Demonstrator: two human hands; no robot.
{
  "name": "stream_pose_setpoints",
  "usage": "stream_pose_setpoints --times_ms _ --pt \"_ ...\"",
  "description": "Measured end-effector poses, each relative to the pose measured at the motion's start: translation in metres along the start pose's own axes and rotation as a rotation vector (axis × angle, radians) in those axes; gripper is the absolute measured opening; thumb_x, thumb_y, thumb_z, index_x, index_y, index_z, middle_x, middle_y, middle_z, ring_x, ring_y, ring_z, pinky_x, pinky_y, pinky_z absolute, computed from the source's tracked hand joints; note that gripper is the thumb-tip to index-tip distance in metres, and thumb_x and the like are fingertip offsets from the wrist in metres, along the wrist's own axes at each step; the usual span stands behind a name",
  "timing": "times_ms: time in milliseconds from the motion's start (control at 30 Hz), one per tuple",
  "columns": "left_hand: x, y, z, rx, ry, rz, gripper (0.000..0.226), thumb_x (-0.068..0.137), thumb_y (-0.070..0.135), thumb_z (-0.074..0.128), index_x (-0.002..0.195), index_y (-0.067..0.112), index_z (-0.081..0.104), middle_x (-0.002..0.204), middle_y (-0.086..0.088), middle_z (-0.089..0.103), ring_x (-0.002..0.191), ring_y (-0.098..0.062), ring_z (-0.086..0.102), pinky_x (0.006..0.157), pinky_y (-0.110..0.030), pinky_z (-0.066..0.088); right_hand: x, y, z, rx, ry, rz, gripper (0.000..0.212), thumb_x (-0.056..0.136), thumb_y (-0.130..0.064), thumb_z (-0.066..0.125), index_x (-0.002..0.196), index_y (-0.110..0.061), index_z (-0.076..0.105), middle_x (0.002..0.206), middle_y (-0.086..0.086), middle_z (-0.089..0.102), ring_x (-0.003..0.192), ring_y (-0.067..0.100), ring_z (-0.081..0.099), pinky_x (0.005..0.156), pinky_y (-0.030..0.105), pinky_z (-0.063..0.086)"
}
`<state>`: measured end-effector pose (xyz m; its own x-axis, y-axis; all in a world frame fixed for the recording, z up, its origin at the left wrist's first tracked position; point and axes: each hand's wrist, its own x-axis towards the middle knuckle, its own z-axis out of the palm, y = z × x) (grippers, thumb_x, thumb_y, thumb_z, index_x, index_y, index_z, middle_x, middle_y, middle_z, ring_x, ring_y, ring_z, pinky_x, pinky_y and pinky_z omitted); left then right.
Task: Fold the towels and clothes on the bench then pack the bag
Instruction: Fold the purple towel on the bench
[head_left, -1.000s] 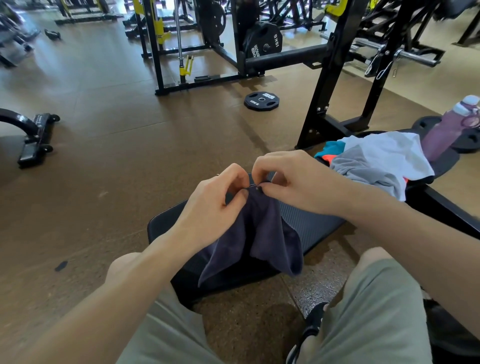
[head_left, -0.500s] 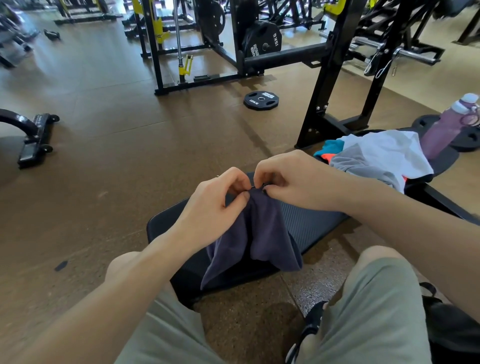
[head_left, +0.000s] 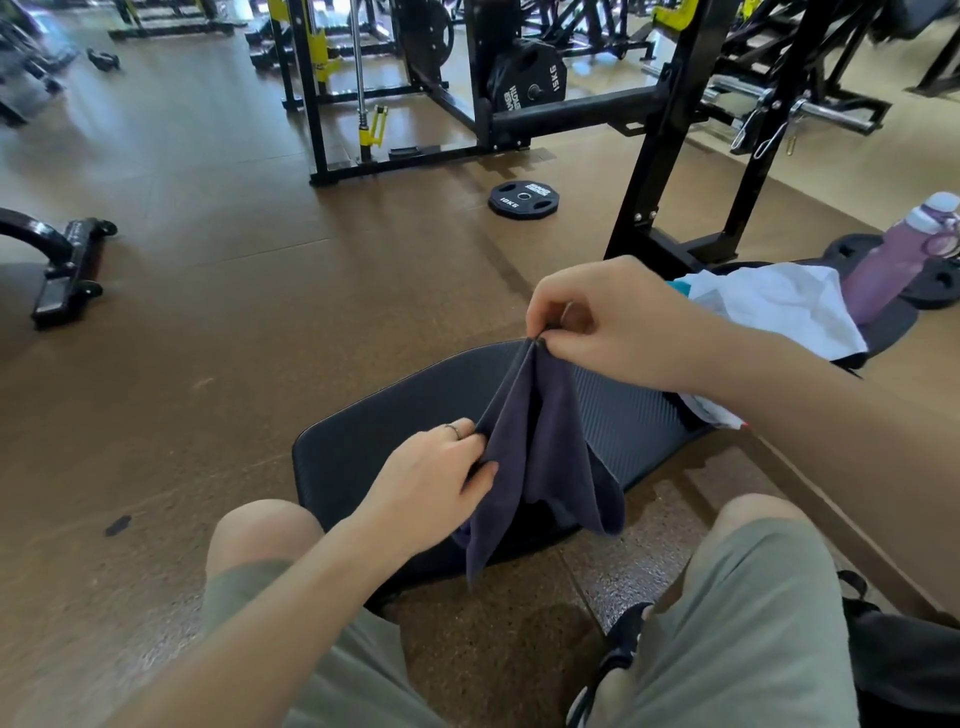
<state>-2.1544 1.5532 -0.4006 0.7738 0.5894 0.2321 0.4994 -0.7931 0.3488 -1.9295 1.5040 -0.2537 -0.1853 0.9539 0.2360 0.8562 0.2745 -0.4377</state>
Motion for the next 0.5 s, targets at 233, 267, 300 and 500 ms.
stream_pose_setpoints --times_ms 233,267,300,500 --pt "-0.021 -0.049 -0.006 0.127 -0.127 -0.01 0.025 0.104 0.031 0.047 0.114 0.017 0.065 0.11 0.002 0.054 0.099 -0.017 0.055 0.086 -0.034 0.048 -0.001 0.05 -0.009 -0.159 0.193 0.092 0.019 0.082 -0.002 0.062 0.085 -0.02 0.069 0.084 -0.007 0.066 0.079 0.011 0.06 0.076 0.031 0.051" --pt "-0.02 -0.055 -0.014 0.09 -0.107 -0.007 0.023 0.104 0.029 0.048 0.113 0.017 0.065 0.109 0.005 0.051 0.097 -0.014 0.052 0.086 -0.033 0.048 -0.003 0.059 -0.008 -0.189 0.202 0.119 0.019 0.082 -0.001 0.062 0.086 -0.018 0.069 0.085 -0.005 0.066 0.079 0.015 0.06 0.077 0.035 0.052" --pt "-0.018 -0.059 -0.023 0.042 -0.076 -0.004 0.02 0.103 0.027 0.05 0.112 0.017 0.065 0.107 0.008 0.049 0.096 -0.011 0.051 0.086 -0.031 0.047 -0.005 0.068 -0.005 -0.207 0.207 0.151 0.018 0.082 -0.001 0.061 0.086 -0.017 0.069 0.085 -0.002 0.067 0.08 0.018 0.06 0.077 0.039 0.052" --pt "-0.007 -0.07 -0.072 -0.08 0.214 0.055 0.008 0.097 0.008 0.062 0.103 0.01 0.067 0.11 0.005 0.057 0.099 -0.013 0.059 0.088 -0.027 0.047 -0.023 0.09 0.008 -0.181 0.2 0.332 0.017 0.087 0.0 0.058 0.09 -0.014 0.067 0.086 0.002 0.067 0.079 0.018 0.061 0.075 0.034 0.05"
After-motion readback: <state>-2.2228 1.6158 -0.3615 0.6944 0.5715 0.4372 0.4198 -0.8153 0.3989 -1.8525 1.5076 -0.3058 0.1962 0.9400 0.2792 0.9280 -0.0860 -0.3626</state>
